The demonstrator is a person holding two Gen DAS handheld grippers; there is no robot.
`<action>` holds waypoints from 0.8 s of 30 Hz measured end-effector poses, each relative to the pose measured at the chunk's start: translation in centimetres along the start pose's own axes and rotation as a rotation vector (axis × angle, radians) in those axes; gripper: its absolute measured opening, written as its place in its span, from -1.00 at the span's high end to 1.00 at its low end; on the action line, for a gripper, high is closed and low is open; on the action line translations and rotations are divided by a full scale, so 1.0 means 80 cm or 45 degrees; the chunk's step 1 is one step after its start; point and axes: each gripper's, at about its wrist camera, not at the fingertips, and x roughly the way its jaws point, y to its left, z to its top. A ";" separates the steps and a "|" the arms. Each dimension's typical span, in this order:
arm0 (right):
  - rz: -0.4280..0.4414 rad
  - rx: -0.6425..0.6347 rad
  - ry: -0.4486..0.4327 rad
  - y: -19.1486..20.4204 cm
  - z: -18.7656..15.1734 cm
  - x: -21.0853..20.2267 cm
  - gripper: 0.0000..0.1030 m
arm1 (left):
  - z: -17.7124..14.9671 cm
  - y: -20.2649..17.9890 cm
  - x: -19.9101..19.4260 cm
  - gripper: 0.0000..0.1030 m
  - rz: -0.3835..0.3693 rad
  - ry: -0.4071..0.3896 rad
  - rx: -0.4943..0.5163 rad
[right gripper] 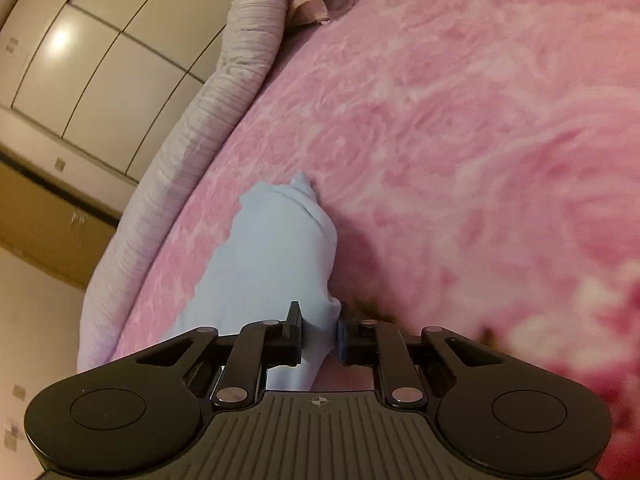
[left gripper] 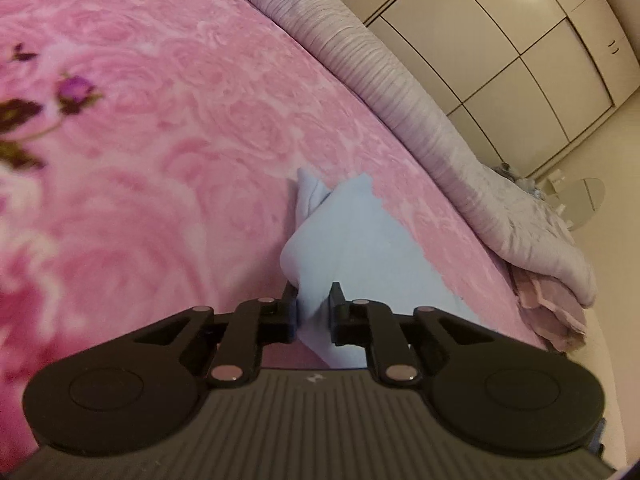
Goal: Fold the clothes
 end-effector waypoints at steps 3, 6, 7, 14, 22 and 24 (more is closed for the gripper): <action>-0.007 -0.001 0.025 -0.015 -0.006 -0.036 0.73 | -0.021 0.008 -0.032 0.78 -0.014 0.052 0.011; -0.039 -0.068 0.039 -0.026 -0.016 -0.056 0.68 | -0.039 0.016 -0.043 0.70 0.043 0.122 0.073; -0.058 -0.085 0.053 -0.031 -0.017 -0.055 0.61 | -0.041 0.019 -0.047 0.65 0.057 0.123 0.085; -0.215 -0.327 -0.120 -0.006 -0.010 -0.105 0.39 | -0.012 -0.018 -0.094 0.72 0.201 -0.060 0.353; -0.006 -0.983 0.008 0.103 -0.066 -0.032 0.39 | -0.052 -0.119 0.008 0.71 0.024 0.190 0.648; 0.011 -1.138 0.071 0.122 -0.091 -0.002 0.39 | -0.068 -0.135 0.033 0.70 0.031 0.218 0.734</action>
